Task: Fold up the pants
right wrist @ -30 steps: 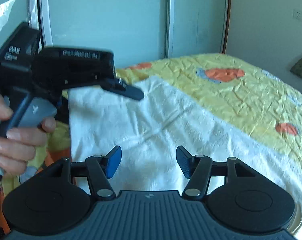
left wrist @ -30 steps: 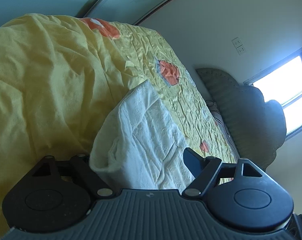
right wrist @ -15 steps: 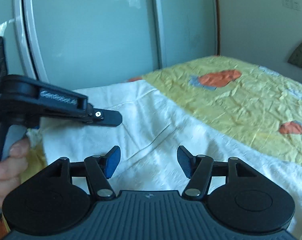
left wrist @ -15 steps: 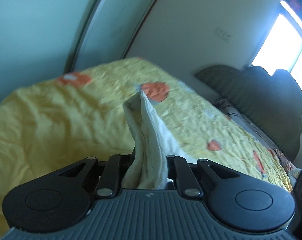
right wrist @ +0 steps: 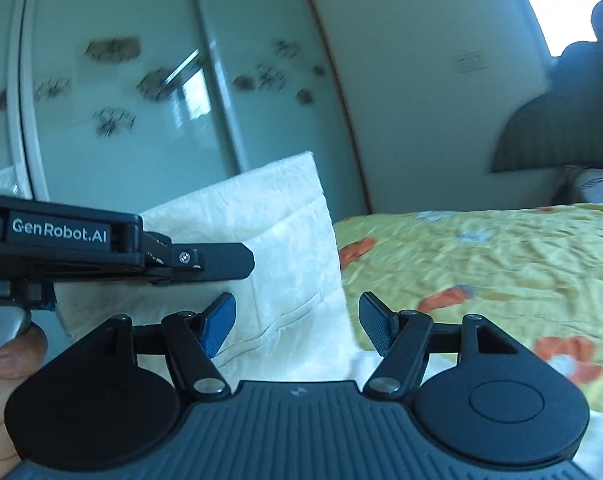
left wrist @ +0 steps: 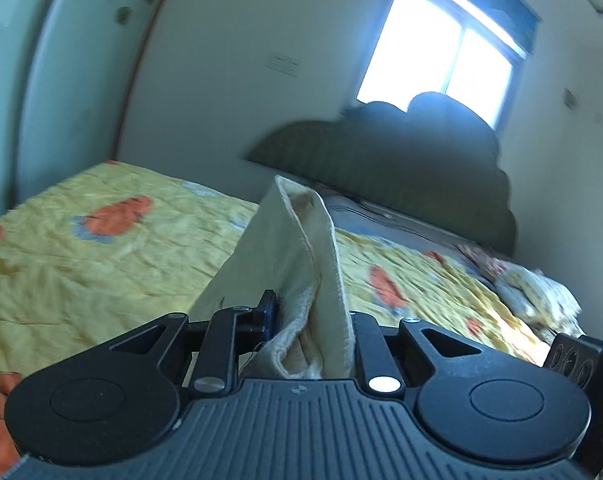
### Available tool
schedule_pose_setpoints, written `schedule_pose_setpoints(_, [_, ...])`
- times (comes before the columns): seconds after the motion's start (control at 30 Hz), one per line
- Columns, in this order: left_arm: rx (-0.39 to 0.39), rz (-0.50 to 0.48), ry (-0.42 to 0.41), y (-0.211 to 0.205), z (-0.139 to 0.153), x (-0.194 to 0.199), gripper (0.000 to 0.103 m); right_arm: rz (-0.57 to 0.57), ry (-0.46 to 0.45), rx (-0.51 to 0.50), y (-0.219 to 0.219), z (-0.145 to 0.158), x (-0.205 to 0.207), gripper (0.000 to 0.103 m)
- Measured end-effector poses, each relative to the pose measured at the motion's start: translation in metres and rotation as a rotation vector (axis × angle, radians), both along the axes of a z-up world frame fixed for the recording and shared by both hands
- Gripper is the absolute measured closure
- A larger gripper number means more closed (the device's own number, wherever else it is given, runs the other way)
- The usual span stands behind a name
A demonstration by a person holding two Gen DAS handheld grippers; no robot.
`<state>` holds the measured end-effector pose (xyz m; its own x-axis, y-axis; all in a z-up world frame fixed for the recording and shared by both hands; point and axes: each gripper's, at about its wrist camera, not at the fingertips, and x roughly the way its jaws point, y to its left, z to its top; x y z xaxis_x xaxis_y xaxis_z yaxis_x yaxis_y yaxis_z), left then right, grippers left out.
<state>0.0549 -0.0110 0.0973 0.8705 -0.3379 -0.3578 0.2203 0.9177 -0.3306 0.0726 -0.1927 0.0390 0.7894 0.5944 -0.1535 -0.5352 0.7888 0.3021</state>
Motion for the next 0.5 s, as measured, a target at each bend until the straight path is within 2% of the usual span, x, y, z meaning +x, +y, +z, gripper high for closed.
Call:
schedule_pose_setpoints(0.07, [-0.005,-0.058,0.019,-0.028,-0.005,0.002,0.085,-0.049,0.03,0.026,-0.03,-0.002,-0.006,0.035])
schedule_pose_setpoints(0.2, [0.007,-0.14,0.069,-0.078,-0.023,0.013,0.085,-0.16,0.074,0.004,-0.074,-0.016,-0.019,0.035])
schedule_pose_setpoints(0.5, [0.067,-0.282,0.088,-0.158,-0.053,0.005,0.084,-0.334,0.147,0.011,-0.146,-0.045,-0.041,0.035])
